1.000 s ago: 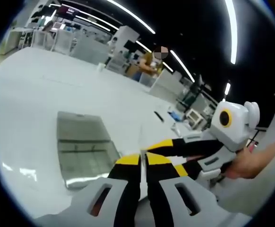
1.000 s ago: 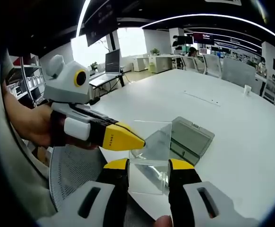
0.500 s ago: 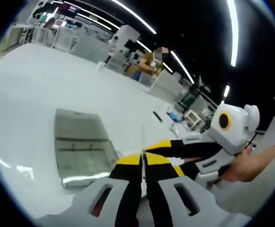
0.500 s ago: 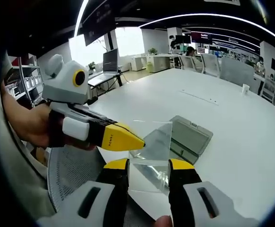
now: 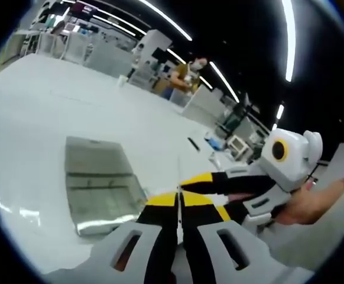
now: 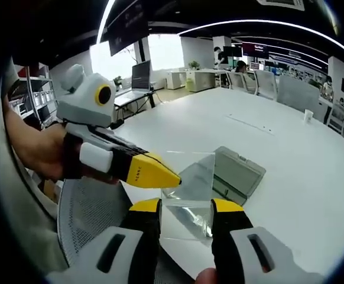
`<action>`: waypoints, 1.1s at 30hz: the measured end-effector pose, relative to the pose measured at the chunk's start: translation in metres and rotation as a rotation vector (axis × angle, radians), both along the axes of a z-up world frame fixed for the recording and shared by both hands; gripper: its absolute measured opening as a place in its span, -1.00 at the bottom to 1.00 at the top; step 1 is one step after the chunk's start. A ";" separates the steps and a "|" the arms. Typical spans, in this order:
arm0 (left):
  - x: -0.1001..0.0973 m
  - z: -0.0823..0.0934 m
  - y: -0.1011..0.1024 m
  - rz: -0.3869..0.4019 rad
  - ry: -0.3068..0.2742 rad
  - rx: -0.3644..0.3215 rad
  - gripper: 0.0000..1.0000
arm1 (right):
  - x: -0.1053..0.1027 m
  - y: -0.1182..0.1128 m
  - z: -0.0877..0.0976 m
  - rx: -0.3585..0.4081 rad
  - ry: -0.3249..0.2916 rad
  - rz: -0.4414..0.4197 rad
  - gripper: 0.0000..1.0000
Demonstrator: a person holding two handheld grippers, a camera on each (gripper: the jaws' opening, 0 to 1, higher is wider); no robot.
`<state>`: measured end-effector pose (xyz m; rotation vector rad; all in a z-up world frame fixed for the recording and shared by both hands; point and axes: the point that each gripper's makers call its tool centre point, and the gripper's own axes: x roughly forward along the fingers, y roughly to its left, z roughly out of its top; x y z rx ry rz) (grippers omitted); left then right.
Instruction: Insert the divider into the dual guide fixture by aligning both edges with the guide slots and pushing it downward to the bottom, including one-sided entry, uneven engagement, binding, and posture correction.
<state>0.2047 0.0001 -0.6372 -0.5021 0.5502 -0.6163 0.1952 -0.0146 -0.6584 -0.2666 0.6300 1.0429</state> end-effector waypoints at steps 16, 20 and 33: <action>-0.002 0.001 -0.001 -0.047 -0.022 0.025 -1.00 | -0.002 0.002 0.006 0.070 0.067 0.062 -0.36; -0.003 0.004 0.000 -0.071 -0.024 0.023 -1.00 | -0.004 0.000 0.003 0.066 0.095 0.093 -0.31; 0.000 0.006 0.001 -0.092 -0.019 0.009 -1.00 | -0.014 -0.001 0.004 0.099 0.156 0.148 -0.39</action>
